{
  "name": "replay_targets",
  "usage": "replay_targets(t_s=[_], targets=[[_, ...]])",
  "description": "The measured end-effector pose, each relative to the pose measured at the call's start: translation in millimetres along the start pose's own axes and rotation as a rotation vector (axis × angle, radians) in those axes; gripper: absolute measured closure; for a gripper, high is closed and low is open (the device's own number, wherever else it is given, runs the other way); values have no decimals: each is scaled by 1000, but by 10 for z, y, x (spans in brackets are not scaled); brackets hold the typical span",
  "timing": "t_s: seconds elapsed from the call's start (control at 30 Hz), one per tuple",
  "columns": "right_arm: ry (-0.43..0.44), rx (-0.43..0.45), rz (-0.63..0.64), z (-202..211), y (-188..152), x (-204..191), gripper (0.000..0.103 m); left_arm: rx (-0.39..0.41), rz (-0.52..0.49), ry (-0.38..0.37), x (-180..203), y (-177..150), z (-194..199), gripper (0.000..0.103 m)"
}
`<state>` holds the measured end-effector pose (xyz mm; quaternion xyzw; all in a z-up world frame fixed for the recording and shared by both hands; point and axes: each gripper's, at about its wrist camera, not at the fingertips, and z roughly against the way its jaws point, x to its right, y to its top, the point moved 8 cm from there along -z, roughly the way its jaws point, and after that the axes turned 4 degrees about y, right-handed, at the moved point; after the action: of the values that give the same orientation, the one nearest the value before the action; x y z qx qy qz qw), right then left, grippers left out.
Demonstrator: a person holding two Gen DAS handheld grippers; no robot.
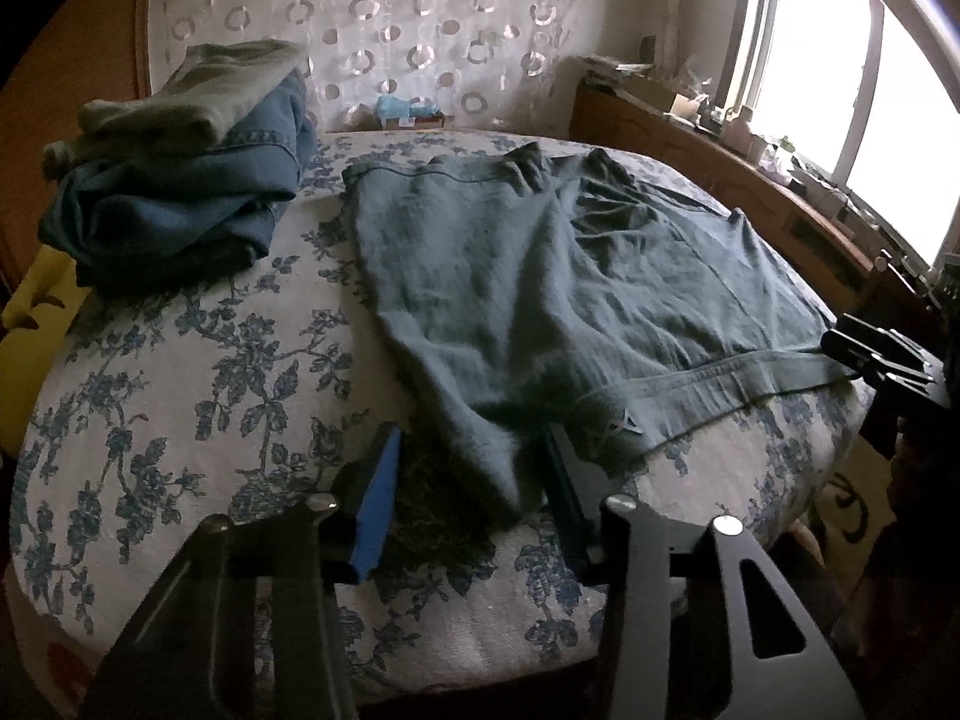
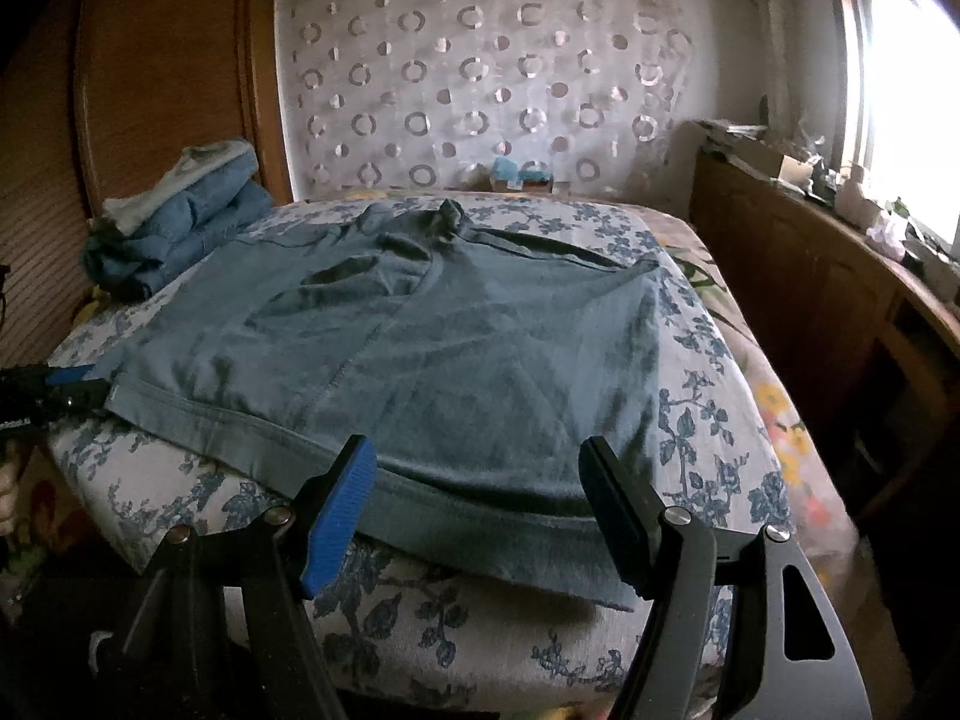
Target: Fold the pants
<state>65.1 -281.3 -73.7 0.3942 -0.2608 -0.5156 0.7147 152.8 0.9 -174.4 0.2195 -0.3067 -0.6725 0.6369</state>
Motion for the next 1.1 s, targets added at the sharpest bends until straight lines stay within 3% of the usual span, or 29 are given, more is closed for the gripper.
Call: replay_targets(t_s=[0.27,0.37,0.77,1.1], targets=[[4,7,-30,21,-27,118,31,9,-1,-33,82,64,35,89],[8,10,-47,38,-43,157,31,27,-13,-50,165,157,102,92],[1,22,-83,87,-71,358,31,100,-111,-123,775,663,273,94],[0,43,-99,186,-113,517,31,112,-238,-203,1607,944,259,94]])
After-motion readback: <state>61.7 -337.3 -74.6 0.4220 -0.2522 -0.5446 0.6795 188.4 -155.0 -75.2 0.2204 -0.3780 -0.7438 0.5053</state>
